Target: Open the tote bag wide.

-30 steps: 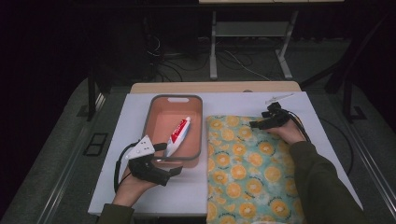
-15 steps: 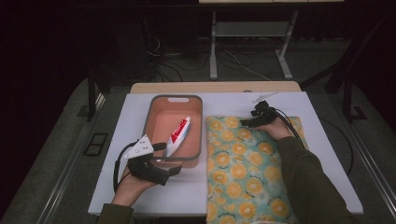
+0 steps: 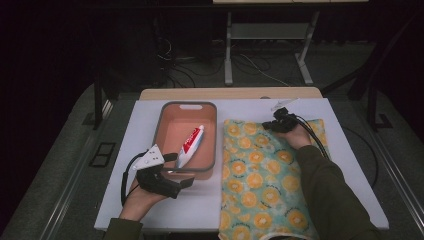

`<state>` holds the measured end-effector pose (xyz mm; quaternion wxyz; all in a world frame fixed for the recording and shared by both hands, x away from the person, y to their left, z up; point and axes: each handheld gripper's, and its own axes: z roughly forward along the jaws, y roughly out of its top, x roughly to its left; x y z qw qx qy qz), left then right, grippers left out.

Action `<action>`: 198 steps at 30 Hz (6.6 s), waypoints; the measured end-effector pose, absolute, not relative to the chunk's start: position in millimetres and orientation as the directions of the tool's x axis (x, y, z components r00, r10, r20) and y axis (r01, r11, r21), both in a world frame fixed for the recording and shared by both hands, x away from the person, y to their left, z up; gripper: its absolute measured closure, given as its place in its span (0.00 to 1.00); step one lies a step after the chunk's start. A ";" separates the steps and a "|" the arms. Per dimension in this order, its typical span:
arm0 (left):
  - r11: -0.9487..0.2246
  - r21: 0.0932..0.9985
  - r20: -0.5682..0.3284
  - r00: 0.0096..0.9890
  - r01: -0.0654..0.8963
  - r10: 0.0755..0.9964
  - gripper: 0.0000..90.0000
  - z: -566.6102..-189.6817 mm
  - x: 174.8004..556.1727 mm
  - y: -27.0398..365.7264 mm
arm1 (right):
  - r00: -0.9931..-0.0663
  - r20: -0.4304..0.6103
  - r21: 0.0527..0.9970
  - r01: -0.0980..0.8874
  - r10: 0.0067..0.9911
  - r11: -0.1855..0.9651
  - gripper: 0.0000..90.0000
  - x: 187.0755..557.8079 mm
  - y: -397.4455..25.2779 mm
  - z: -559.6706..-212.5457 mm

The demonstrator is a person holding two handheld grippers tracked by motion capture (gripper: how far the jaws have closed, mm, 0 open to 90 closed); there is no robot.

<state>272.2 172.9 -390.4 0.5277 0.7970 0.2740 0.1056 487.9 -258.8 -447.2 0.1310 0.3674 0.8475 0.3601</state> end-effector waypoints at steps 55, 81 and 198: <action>-0.315 0.891 -0.112 0.833 0.325 0.542 0.00 -391.7 268.3 166.3 | -0.904 0.117 0.735 0.357 0.411 0.576 0.43 254.7 -255.6 -429.3; -0.331 0.887 -0.109 0.841 0.323 0.530 0.00 -392.3 267.6 160.5 | -0.975 0.015 0.670 0.174 0.221 0.722 0.98 227.8 -233.8 -447.6; -0.330 0.887 -0.109 0.842 0.322 0.528 0.00 -392.1 266.8 159.9 | -0.623 0.172 0.720 0.608 0.763 0.334 0.62 393.9 -304.3 -433.5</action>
